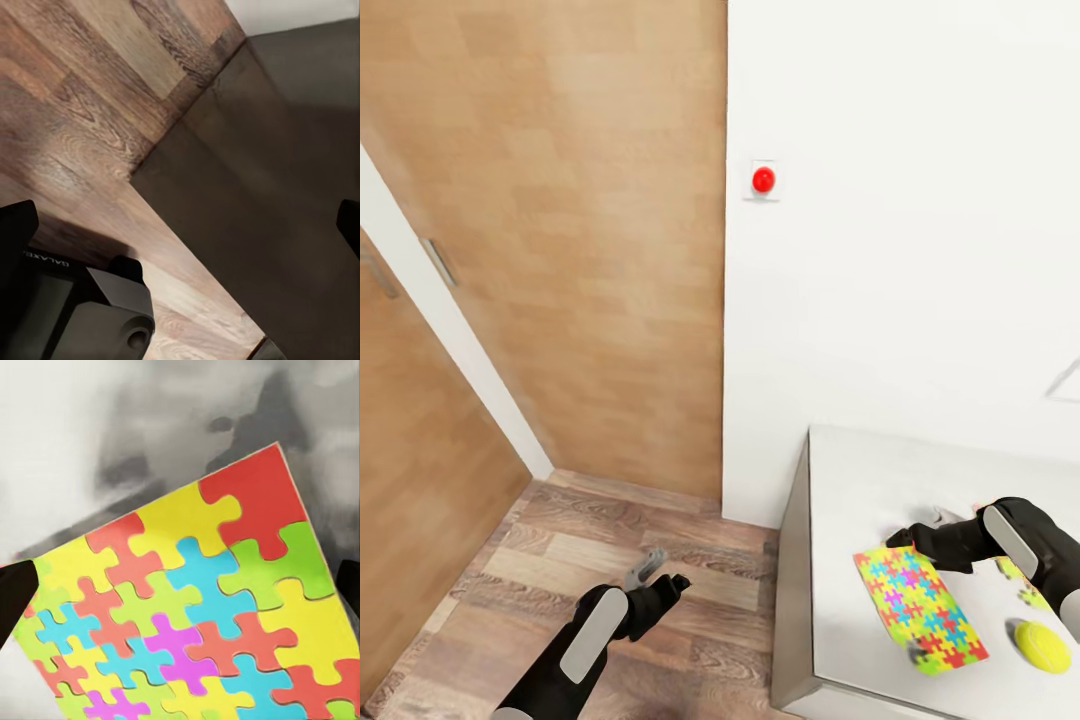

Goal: Put all the toys in the child's room - the three board games (two on the bed and one on the table), the two jigsaw puzzles on the table, and the tennis ball on the table - inside the toy box on the table in the child's room.

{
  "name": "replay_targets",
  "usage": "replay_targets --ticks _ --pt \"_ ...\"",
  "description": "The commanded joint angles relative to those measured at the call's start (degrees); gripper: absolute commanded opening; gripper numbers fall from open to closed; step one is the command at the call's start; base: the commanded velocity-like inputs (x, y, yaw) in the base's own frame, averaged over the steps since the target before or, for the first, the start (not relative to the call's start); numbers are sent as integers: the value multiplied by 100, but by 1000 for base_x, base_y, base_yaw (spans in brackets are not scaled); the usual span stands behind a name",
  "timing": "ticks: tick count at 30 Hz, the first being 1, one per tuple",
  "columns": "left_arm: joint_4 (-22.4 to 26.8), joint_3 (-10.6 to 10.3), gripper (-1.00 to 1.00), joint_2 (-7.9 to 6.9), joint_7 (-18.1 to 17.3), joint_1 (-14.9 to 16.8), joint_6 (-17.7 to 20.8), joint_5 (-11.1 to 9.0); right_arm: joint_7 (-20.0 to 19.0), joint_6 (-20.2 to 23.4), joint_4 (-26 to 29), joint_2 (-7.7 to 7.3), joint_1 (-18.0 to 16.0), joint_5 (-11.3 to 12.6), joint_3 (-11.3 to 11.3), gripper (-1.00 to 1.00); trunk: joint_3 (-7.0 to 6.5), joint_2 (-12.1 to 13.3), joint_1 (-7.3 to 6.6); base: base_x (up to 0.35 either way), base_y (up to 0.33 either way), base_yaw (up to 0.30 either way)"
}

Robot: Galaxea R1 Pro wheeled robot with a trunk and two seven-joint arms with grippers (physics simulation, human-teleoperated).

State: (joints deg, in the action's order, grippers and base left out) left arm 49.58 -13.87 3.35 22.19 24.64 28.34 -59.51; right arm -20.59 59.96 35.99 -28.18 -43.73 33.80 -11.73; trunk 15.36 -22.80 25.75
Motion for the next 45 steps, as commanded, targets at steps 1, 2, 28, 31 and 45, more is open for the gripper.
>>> replay_targets --ticks 1,2,28,31,45 --pt "8 -10 100 -1 57 5 3 -56 -63 4 4 -11 -4 -49 -23 100 9 -11 4 0 0 249" --pt "8 -12 100 -1 58 5 3 -52 -66 4 4 -13 -4 -49 -23 100 7 -11 4 0 0 221" --pt "17 -71 100 -1 47 5 -2 -27 -77 4 4 -20 -4 -74 -23 100 0 -11 4 -40 0 34" --pt "17 -71 100 -1 48 5 1 -26 -77 4 4 -25 -4 -75 -23 100 0 -11 4 -154 -10 1" --pt "17 -71 100 -1 49 5 4 -33 -72 4 4 -22 -4 -77 -23 100 0 -11 4 -178 -49 0"
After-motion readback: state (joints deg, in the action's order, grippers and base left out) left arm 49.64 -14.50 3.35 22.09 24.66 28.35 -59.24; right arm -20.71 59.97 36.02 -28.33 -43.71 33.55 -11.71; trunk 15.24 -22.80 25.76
